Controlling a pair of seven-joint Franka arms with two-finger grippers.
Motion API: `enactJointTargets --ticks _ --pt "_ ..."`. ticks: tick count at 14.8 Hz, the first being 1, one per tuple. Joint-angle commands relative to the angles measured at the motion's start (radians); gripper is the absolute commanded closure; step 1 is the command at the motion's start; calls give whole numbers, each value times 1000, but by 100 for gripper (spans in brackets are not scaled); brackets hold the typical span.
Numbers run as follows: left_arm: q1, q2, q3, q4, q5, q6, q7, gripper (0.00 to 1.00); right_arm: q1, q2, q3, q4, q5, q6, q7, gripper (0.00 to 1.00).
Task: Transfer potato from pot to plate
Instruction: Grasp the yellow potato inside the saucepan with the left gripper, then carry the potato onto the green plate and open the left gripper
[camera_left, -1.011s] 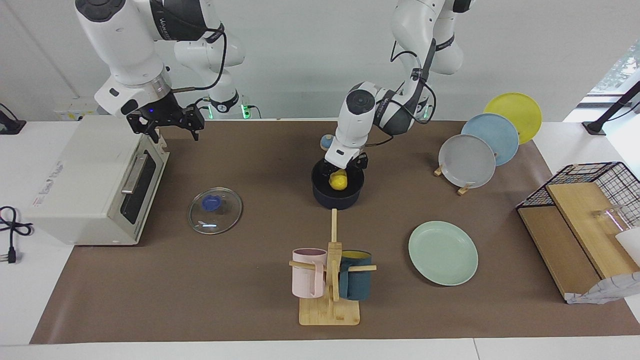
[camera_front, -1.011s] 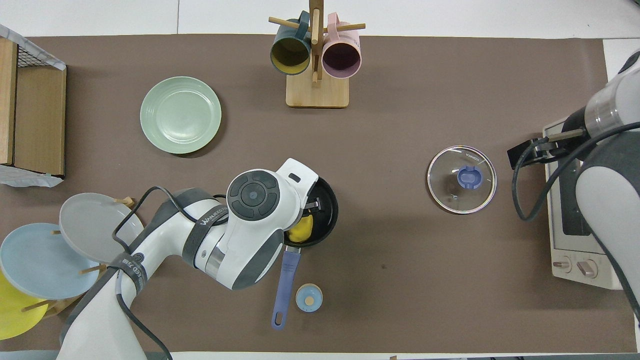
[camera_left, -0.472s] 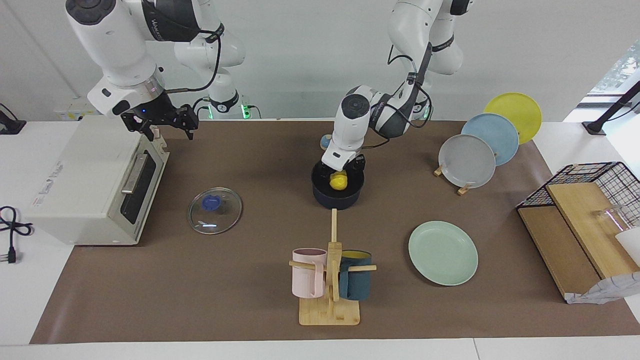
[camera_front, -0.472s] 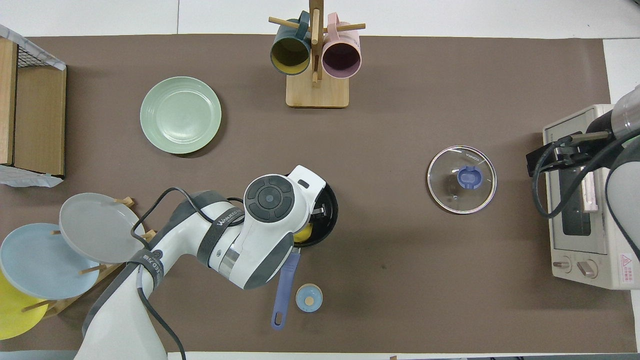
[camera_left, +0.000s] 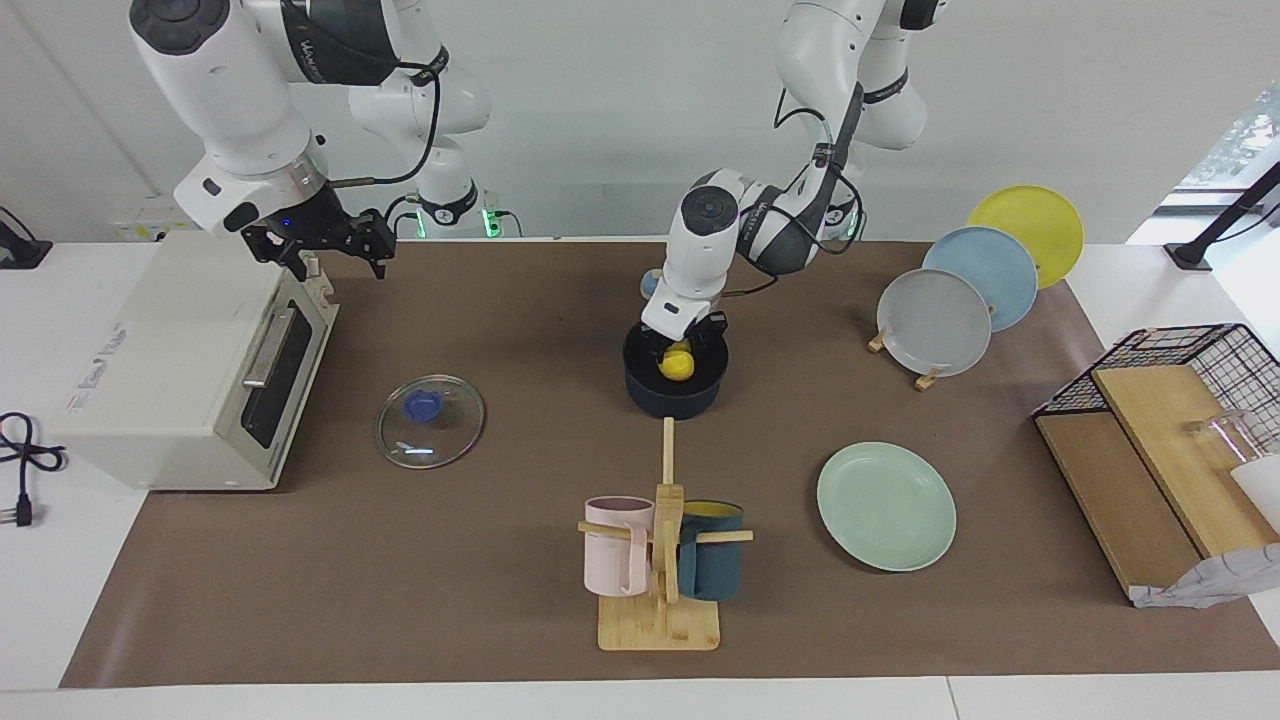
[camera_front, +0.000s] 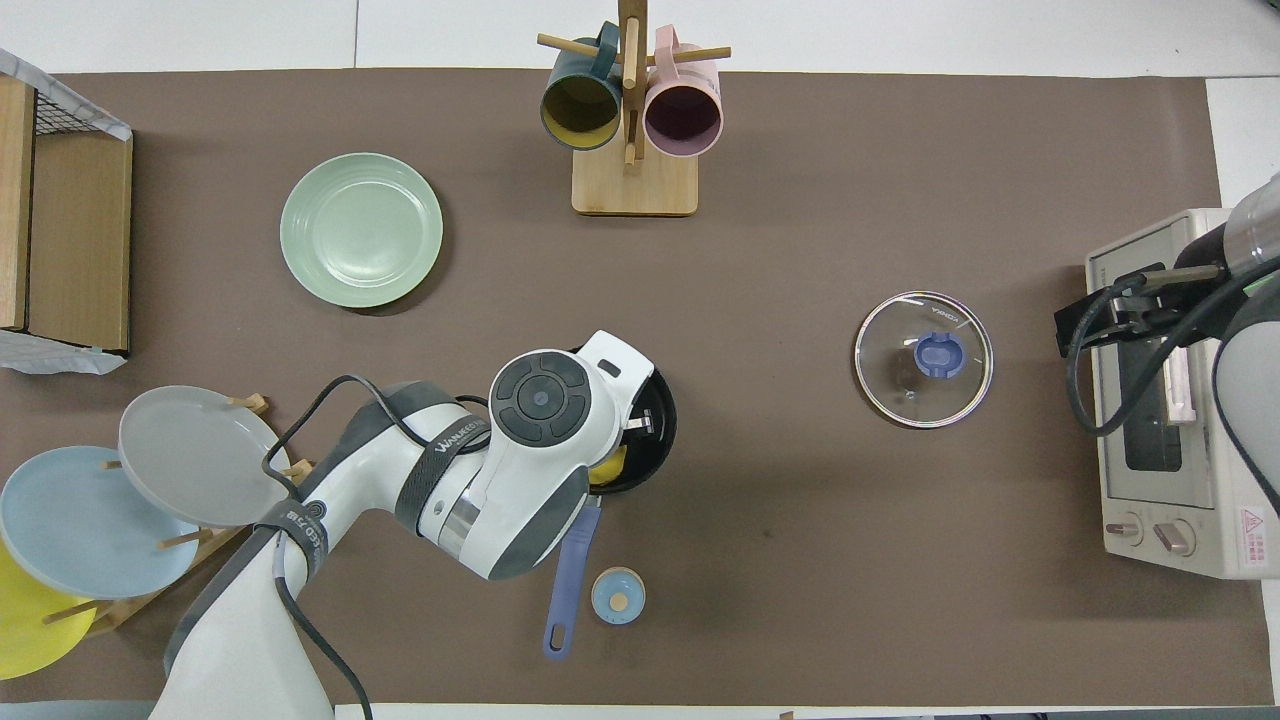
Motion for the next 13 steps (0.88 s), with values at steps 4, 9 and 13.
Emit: enactJointTargets --ticks 4,9,13 --pt "-5 -20 24 100 18 -134 -24 100 -4 -9 -6 -4 -2 40 1 0" --pt "154 8 27 456 12 -483 -21 100 -29 -9 -9 -4 5 39 3 0" --pt "363 153 27 744 18 -662 239 100 -27 -8 -4 -1 5 45 7 0"
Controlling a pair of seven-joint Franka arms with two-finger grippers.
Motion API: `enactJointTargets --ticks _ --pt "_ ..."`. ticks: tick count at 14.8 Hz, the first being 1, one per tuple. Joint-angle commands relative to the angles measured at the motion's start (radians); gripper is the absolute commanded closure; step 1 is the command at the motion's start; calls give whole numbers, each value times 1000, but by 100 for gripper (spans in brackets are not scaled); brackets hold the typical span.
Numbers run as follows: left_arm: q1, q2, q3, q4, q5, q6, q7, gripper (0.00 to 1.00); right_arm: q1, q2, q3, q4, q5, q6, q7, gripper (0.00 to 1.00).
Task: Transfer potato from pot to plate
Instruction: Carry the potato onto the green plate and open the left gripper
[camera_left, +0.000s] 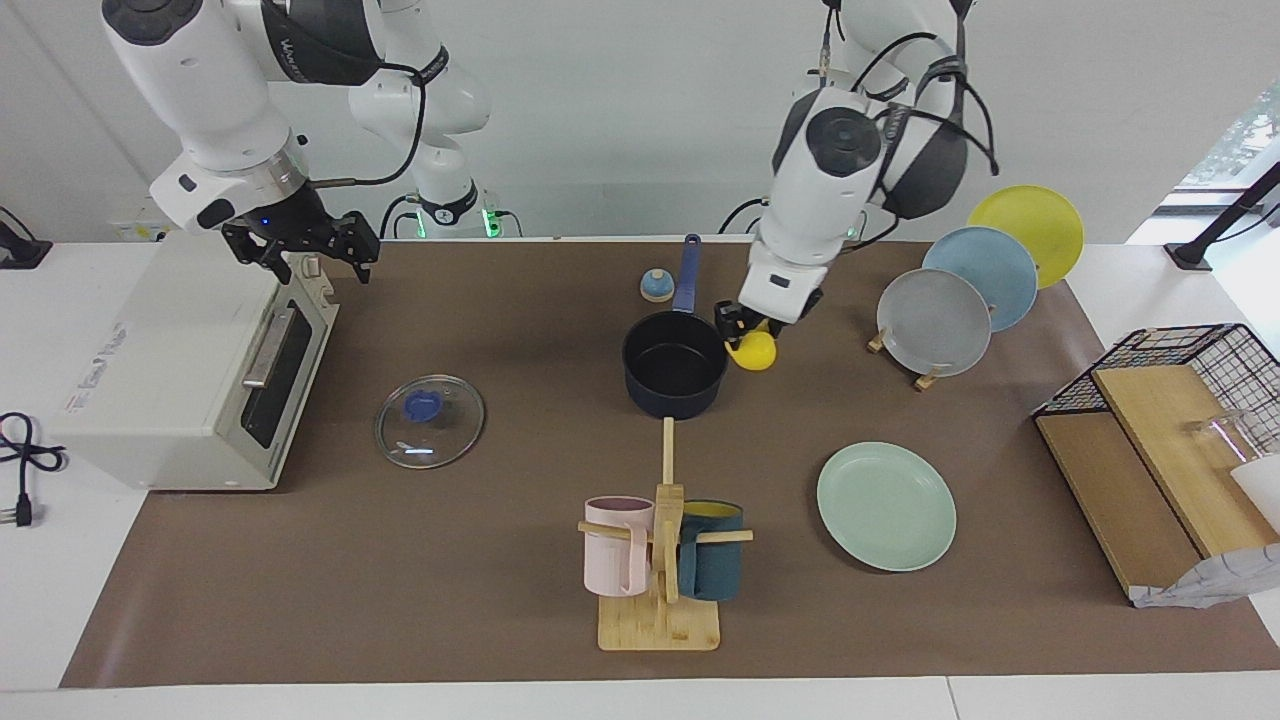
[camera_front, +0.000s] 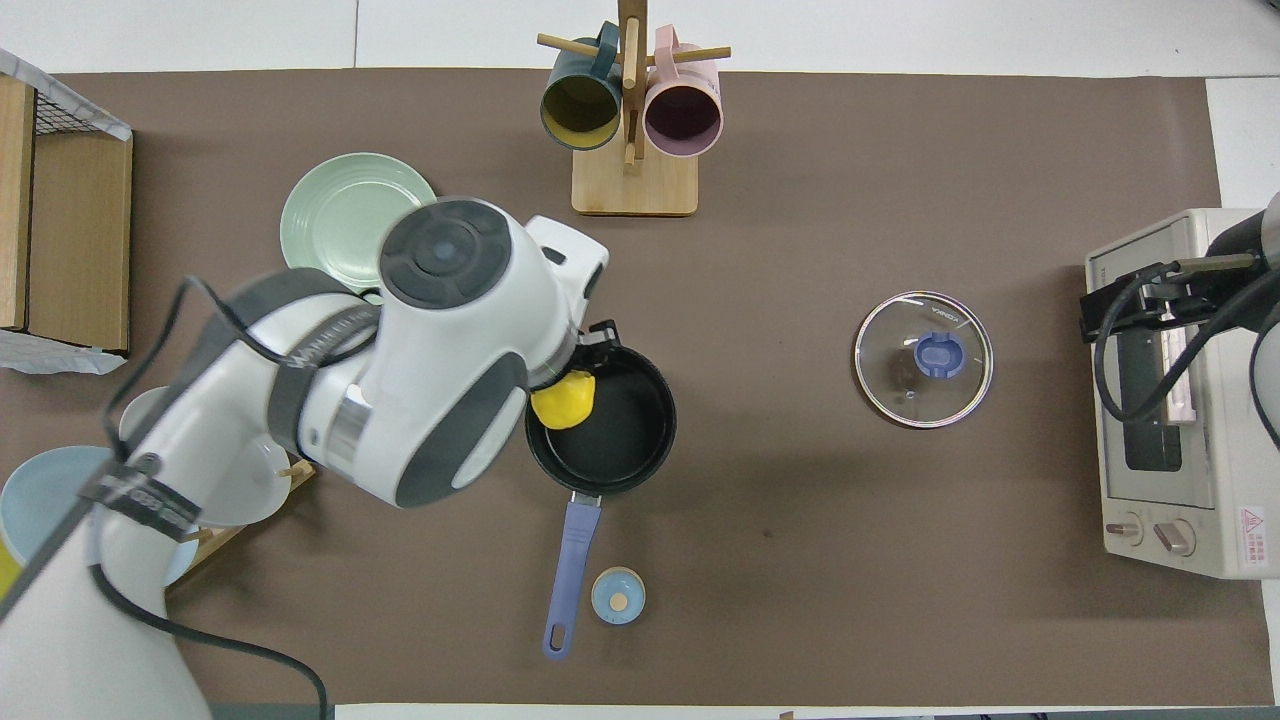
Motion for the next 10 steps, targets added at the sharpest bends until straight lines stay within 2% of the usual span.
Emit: enactJointTargets --ticks 1,2,5,7,10 --pt "133 122 -8 159 14 -40 207 100 -15 -6 4 -3 5 12 4 0" --pt "167 133 -8 156 15 6 272 100 -18 -6 1 -3 7 12 1 0" --pt "239 227 -8 157 46 168 405 100 -17 -6 1 0 5 14 4 0" --pt "254 304 -8 154 76 277 424 100 -14 -5 1 2 3 14 1 0" --pt "257 326 -8 81 120 397 432 100 -14 -5 1 2 5 14 1 0"
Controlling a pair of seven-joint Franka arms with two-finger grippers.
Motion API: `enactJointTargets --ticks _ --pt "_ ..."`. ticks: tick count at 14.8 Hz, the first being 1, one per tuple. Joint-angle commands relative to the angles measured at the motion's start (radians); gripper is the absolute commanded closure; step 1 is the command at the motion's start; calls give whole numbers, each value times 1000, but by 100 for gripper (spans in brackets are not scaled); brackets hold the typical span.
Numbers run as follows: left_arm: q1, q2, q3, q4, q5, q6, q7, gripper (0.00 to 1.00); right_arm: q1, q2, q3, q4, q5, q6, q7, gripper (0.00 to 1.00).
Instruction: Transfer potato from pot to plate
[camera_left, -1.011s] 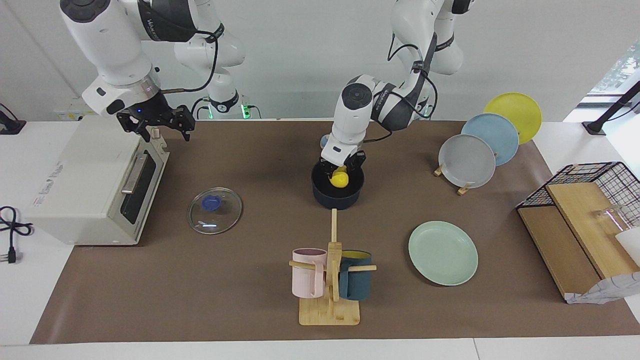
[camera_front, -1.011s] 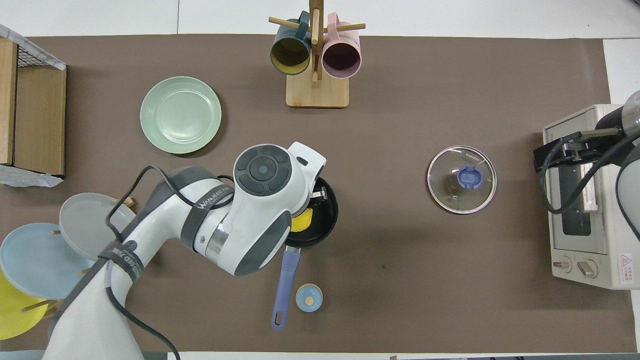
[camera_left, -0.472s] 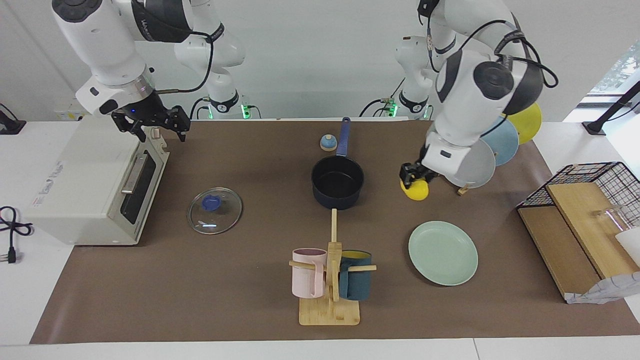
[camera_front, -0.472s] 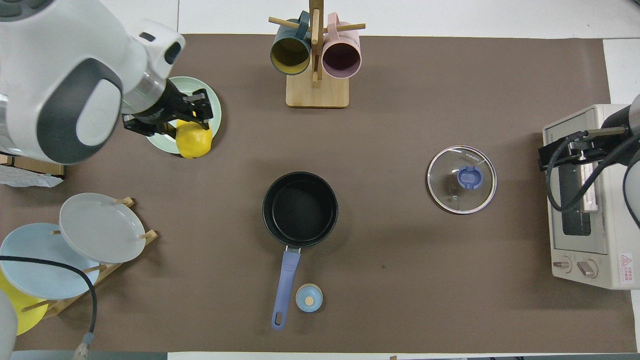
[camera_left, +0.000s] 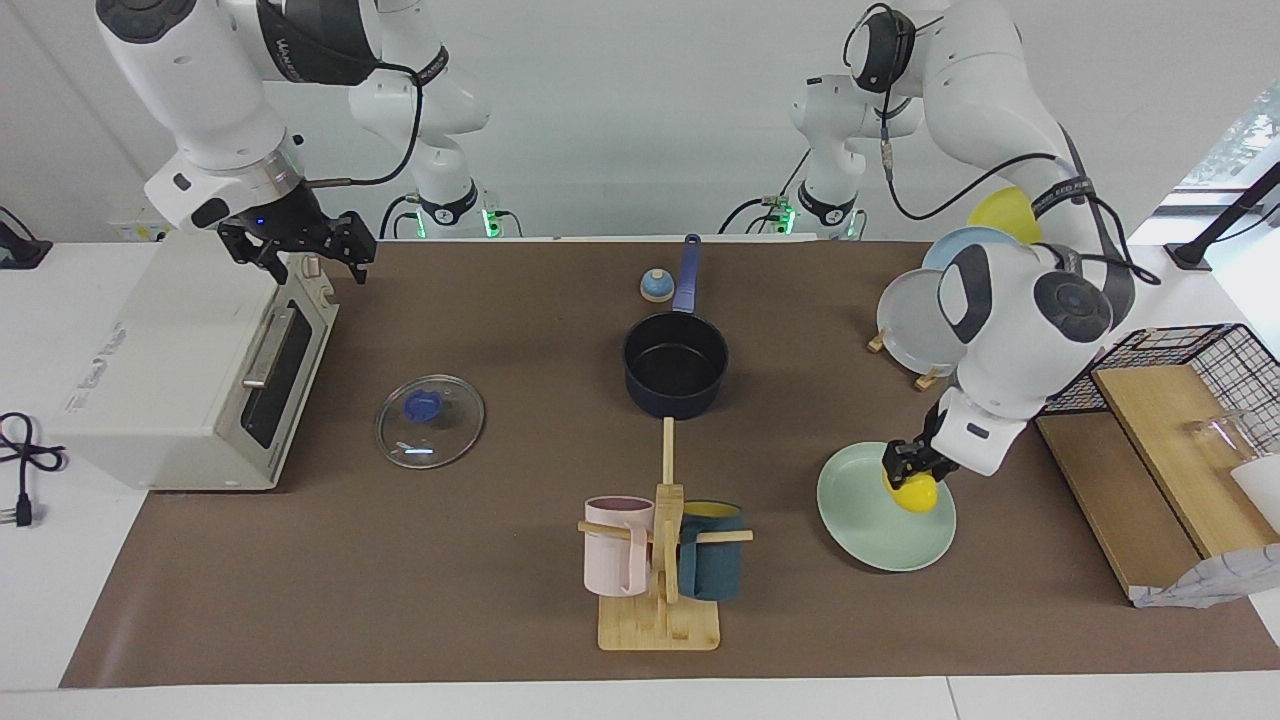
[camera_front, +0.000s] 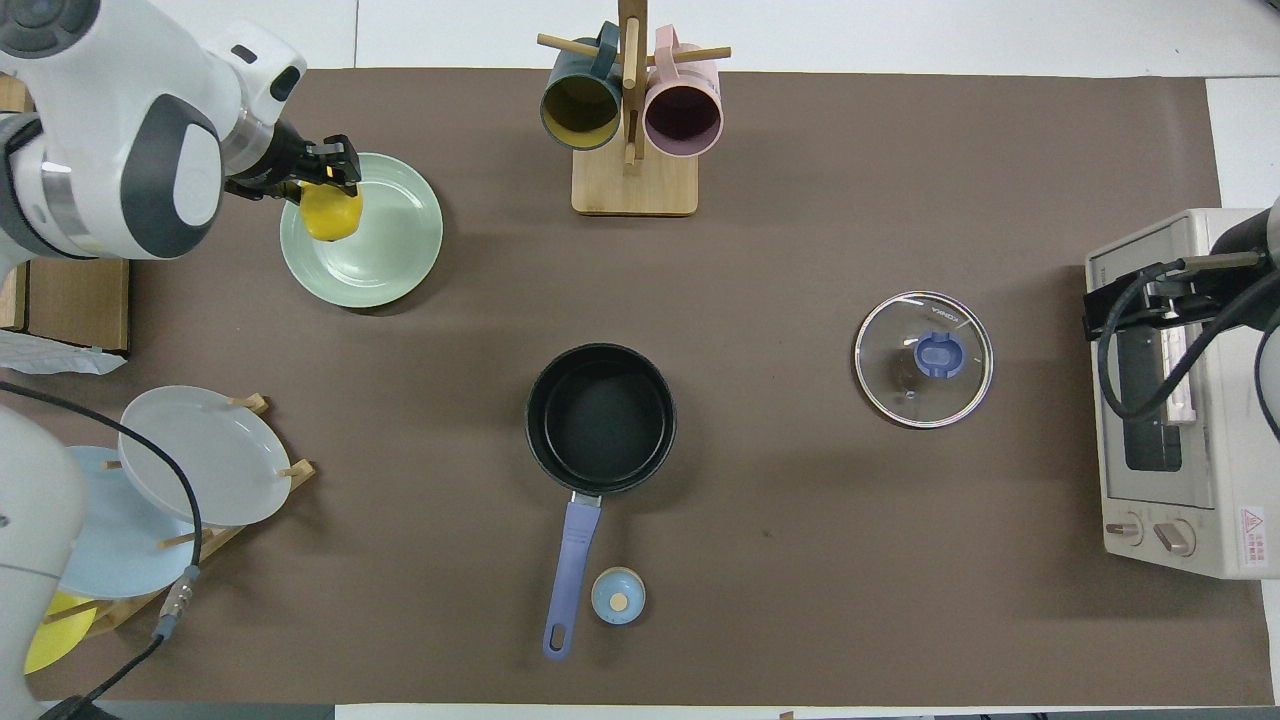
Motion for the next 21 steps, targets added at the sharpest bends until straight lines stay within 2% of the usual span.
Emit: enactJointTargets --ticks 1,7,8,9,12,14,21 --pt "-2 13 -7 -54 43 84 13 100 -10 -5 8 0 5 11 1 0" --pt "0 -4 -7 -150 43 125 35 100 -10 -5 8 0 5 11 1 0" --pt "0 -4 -7 -152 43 123 42 65 -10 -5 8 0 5 11 1 0" --pt "0 -6 -5 -149 43 119 42 1 -10 -5 9 0 5 11 1 0" --pt "11 -36 -5 -109 43 105 50 0 -10 -5 8 0 5 11 1 0" --pt "41 -126 -7 -111 36 56 53 0 -10 -5 8 0 5 11 0 0" --pt "77 -448 -7 -112 37 -353 56 0 -10 -6 8 -1 5 11 1 0"
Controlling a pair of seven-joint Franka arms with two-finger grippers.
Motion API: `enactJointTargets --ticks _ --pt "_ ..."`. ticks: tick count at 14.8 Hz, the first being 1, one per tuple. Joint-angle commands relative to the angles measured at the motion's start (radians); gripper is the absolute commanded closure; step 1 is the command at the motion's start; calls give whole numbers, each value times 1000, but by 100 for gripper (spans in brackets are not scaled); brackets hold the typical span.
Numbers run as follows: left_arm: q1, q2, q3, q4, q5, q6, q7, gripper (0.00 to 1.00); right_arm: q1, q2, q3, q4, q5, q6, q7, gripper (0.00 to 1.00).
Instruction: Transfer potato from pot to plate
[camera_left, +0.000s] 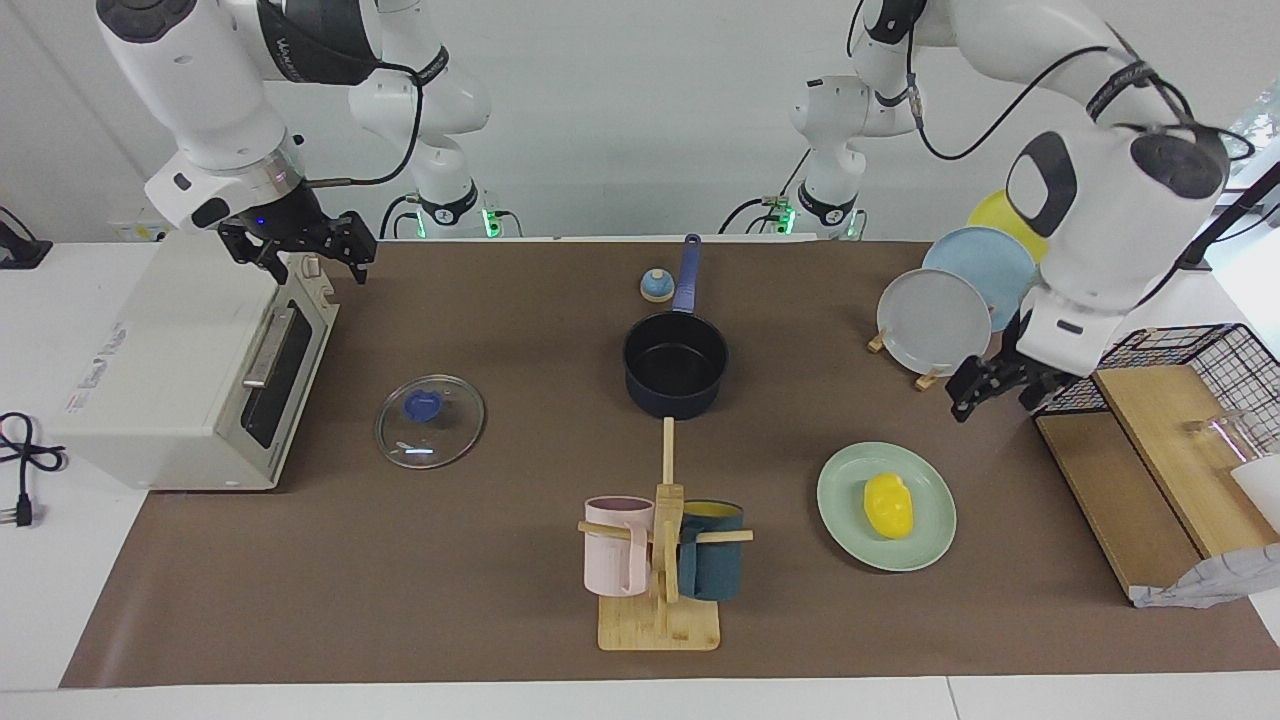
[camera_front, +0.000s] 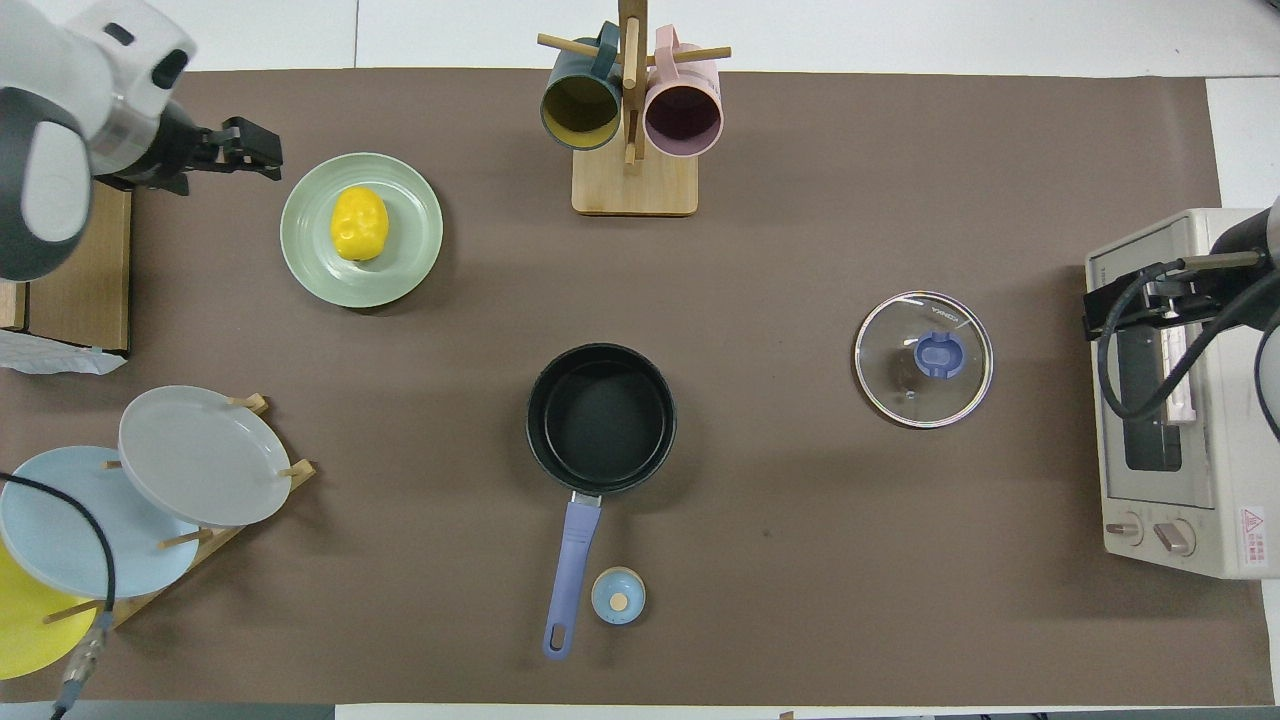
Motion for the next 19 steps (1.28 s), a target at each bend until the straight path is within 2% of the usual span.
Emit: enactJointTargets --ticks 1,3,5,7,10,12,14,19 --pt "4 -128 -5 -49 12 -134 8 0 -10 -6 7 0 7 11 1 0" --pt "6 -184 -4 -61 14 -231 23 0 -10 -6 7 -2 7 11 1 0" --pt "15 -234 -4 -110 14 -274 57 0 -10 -6 9 -2 7 9 1 0" --pt "15 -277 -5 -191 12 -258 57 0 -10 -6 7 -2 7 9 1 0" --pt "10 -314 -5 -277 12 -154 56 0 -10 -6 9 -2 7 9 1 0" --pt "10 -301 -11 -247 3 -138 53 0 -10 -6 9 -2 7 9 1 0" --pt "15 -270 -13 -171 -26 -171 53 0 -10 -6 9 -2 7 9 1 0" --pt "14 -271 -14 -173 -29 -201 54 0 -10 -6 9 -2 7 9 1 0"
